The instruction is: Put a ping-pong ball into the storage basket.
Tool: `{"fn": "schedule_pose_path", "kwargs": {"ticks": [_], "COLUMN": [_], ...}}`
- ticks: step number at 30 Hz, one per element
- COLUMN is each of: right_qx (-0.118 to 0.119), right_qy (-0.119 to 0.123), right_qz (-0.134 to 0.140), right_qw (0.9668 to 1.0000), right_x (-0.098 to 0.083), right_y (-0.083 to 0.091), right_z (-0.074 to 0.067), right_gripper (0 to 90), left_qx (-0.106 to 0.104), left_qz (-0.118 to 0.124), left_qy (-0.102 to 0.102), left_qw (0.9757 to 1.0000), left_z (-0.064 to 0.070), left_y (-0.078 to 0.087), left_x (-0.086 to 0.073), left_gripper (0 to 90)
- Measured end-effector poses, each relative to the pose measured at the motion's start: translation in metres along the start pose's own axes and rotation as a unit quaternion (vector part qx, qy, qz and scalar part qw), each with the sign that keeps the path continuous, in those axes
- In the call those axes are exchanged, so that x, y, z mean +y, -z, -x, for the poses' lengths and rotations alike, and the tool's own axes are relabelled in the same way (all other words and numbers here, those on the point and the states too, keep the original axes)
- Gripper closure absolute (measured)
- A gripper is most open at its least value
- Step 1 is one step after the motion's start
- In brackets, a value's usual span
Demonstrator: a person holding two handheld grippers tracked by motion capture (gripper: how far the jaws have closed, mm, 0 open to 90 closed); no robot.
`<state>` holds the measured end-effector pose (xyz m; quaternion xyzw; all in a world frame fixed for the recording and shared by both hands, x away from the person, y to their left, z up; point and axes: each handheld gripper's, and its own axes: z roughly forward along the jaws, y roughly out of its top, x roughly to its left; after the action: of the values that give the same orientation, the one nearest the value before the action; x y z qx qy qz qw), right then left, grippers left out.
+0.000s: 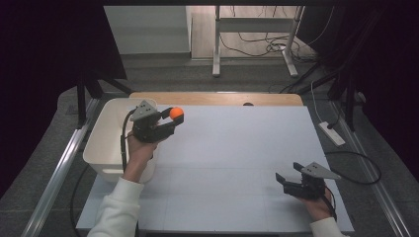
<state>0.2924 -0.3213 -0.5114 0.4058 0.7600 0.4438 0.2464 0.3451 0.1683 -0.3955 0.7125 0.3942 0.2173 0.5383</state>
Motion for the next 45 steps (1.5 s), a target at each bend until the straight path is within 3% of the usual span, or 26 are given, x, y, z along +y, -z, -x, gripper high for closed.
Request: {"fn": "schedule_pose_path", "kwargs": {"ticks": [24,45], "right_qx": [-0.002,-0.001], "right_qy": [0.003,0.002], "right_qz": [-0.001,-0.001], "right_qw": [1.0,1.0], "right_x": [0.001,0.001], "right_y": [0.0,-0.001], "right_z": [-0.001,-0.001], "right_gripper": [18.8,18.8], "left_qx": [0.022,0.062], "left_qz": [0.009,-0.003], "left_qy": [-0.002,0.007], "left_qw": [0.9997,0.998], "left_z": [-0.008,-0.026], "left_y": [0.022,0.043], "left_x": [0.004,0.001], "left_gripper": [50.6,50.6]}}
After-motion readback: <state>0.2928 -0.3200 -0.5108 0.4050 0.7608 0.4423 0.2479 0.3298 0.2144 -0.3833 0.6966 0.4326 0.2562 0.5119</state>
